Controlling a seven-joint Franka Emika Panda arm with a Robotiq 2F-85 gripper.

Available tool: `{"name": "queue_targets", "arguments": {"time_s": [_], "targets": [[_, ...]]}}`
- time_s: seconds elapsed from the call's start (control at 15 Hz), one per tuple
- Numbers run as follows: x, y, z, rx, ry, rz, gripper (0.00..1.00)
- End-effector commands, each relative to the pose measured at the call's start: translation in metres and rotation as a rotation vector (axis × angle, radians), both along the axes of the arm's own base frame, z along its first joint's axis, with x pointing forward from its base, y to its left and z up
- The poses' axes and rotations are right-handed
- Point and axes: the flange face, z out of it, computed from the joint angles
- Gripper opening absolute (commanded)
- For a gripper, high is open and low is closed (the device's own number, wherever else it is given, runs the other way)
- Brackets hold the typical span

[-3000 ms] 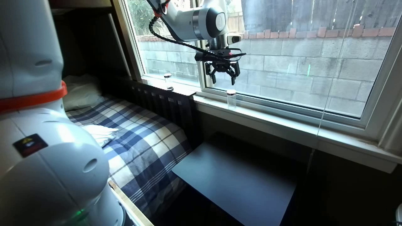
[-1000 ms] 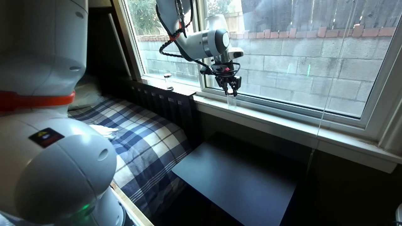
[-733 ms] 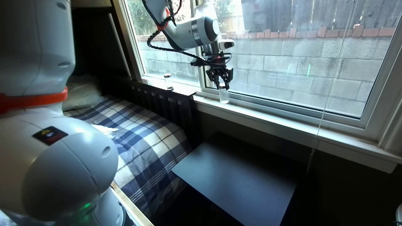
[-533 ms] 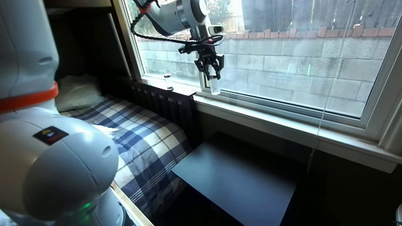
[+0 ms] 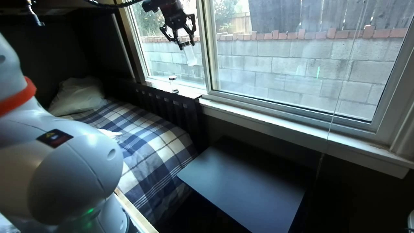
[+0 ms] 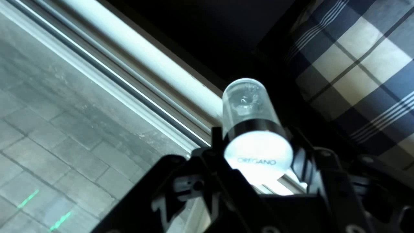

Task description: Pick up the clear container on the window sill and put it on top of the other clear container on the left

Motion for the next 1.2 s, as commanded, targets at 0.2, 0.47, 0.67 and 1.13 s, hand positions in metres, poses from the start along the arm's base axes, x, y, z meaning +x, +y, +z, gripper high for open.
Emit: {"name": "queue_targets", "arguments": {"time_s": [0.2,0.47,0.67,1.13], "targets": [[-0.035,0.100,0.022,-0.008,-0.020,0.378,0.25],[-0.041,0.114,0.020,-0.006,-0.040,0.411,0.50],[-0.038,0.112,0.019,-0.006,-0.038,0.403,0.50],[-0.038,0.110,0.021,-0.005,-0.042,0.401,0.25]]}}
